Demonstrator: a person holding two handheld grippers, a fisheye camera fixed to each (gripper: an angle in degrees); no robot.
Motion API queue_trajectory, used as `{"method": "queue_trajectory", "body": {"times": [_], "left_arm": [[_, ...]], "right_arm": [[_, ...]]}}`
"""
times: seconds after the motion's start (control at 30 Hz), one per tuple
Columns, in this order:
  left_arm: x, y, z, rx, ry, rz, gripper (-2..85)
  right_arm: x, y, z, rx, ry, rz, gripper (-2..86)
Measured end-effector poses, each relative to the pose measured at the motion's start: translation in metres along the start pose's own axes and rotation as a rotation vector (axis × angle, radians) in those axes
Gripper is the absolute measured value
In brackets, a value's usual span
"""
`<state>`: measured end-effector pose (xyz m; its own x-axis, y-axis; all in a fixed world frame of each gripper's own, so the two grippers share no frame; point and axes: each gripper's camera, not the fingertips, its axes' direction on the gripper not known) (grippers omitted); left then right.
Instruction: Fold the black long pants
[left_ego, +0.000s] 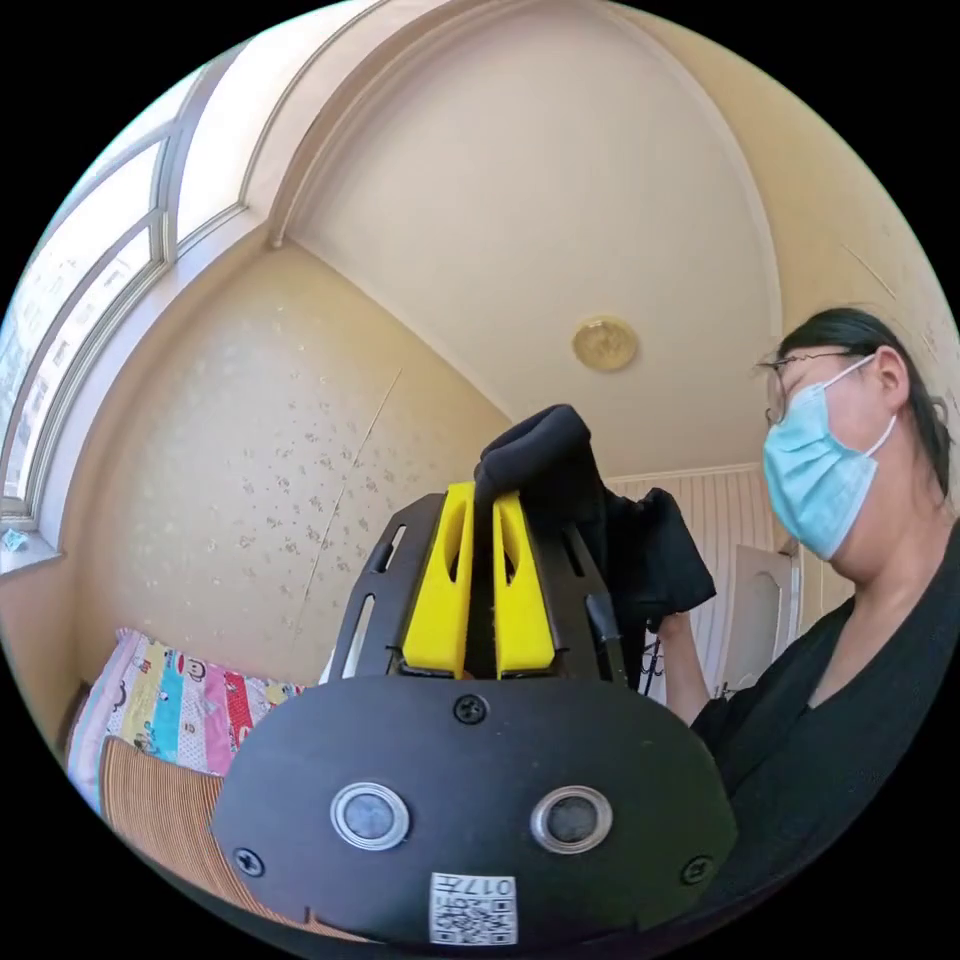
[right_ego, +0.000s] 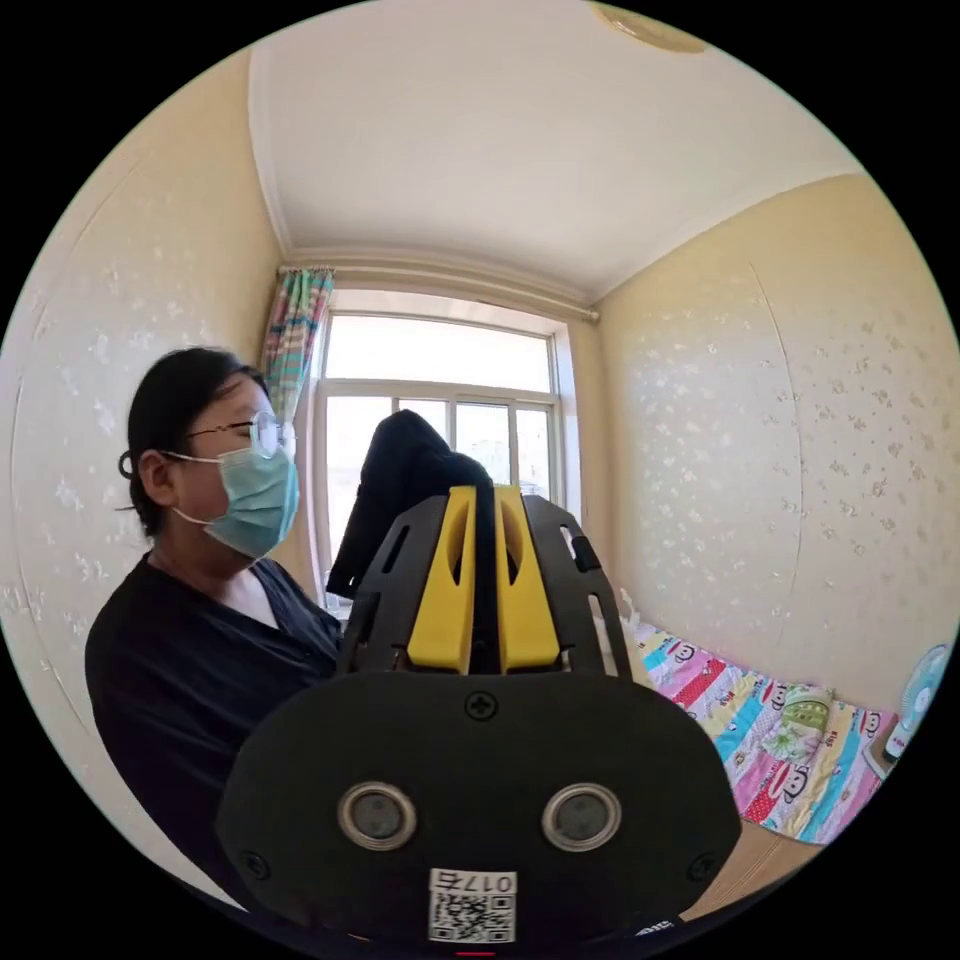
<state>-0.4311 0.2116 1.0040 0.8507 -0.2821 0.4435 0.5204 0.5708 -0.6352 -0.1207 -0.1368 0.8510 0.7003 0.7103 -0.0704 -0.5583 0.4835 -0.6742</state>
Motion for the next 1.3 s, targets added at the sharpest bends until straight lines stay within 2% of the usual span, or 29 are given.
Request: {"method": "queue_trajectory", "body": {"times": [0.17, 0.23, 0.33, 0.4, 0.47, 0.5, 0.53, 0.57, 0.6, 0.63, 0.67, 0.73, 0.8, 0.87, 0.93, 1.0, 1.1, 1.2, 1.3], "left_arm": [[0.026, -0.022, -0.005, 0.002, -0.047, 0.114, 1.3], [0.011, -0.025, 0.013, -0.042, -0.068, 0.07, 1.3], [-0.039, -0.014, 0.06, -0.129, -0.133, 0.019, 1.5], [-0.089, -0.008, 0.11, -0.209, -0.193, -0.021, 1.8], [-0.153, -0.006, 0.18, -0.288, -0.254, -0.004, 2.4], [-0.205, -0.004, 0.239, -0.342, -0.281, 0.011, 3.0], [-0.261, 0.001, 0.298, -0.406, -0.301, 0.024, 4.2], [-0.291, 0.005, 0.326, -0.447, -0.331, 0.01, 4.8], [-0.353, 0.016, 0.372, -0.567, -0.442, -0.081, 5.1], [-0.406, 0.035, 0.399, -0.71, -0.561, -0.174, 4.3], [-0.428, 0.048, 0.406, -0.777, -0.6, -0.214, 3.3], [-0.477, 0.116, 0.398, -0.906, -0.639, -0.291, 2.1], [-0.493, 0.188, 0.38, -1.013, -0.679, -0.268, 2.4], [-0.5, 0.281, 0.359, -1.232, -0.688, -0.191, 3.4], [-0.504, 0.421, 0.312, -1.595, -0.673, -0.162, 4.4], [-0.5, 0.505, 0.264, -1.754, -0.654, -0.245, 4.7], [-0.497, 0.597, 0.19, -1.828, -0.652, -0.506, 4.8], [-0.504, 0.646, 0.149, -1.85, -0.669, -0.615, 5.0], [-0.53, 0.669, 0.129, -1.835, -0.683, -0.665, 5.4]], "right_arm": [[-0.013, -0.004, -0.022, 0.06, 0.162, -0.006, 2.6], [0.005, -0.01, -0.022, 0.044, 0.222, 0.024, 2.6], [0.078, -0.025, -0.003, -0.006, 0.317, 0.082, 2.6], [0.153, -0.041, 0.017, -0.047, 0.346, 0.144, 2.6], [0.291, -0.073, 0.059, -0.098, 0.385, 0.247, 2.8], [0.373, -0.094, 0.088, -0.118, 0.444, 0.282, 2.9], [0.414, -0.102, 0.104, -0.121, 0.49, 0.286, 3.0], [0.494, -0.112, 0.136, -0.147, 0.594, 0.29, 3.3], [0.531, -0.112, 0.15, -0.18, 0.637, 0.323, 3.4], [0.599, -0.106, 0.171, -0.287, 0.69, 0.451, 3.6], [0.646, -0.087, 0.183, -0.372, 0.712, 0.549, 4.1], [0.688, -0.038, 0.188, -0.43, 0.719, 0.632, 4.3], [0.726, 0.062, 0.19, -0.568, 0.65, 0.74, 4.5], [0.745, 0.157, 0.185, -0.732, 0.636, 0.84, 5.1], [0.75, 0.259, 0.17, -0.868, 0.625, 0.96, 5.3], [0.747, 0.357, 0.147, -0.99, 0.577, 1.131, 5.5], [0.713, 0.493, 0.09, -1.123, 0.519, 1.38, 5.5], [0.695, 0.544, 0.062, -1.159, 0.472, 1.481, 6.0], [0.699, 0.56, 0.065, -1.178, 0.403, 1.491, 7.0]]}}
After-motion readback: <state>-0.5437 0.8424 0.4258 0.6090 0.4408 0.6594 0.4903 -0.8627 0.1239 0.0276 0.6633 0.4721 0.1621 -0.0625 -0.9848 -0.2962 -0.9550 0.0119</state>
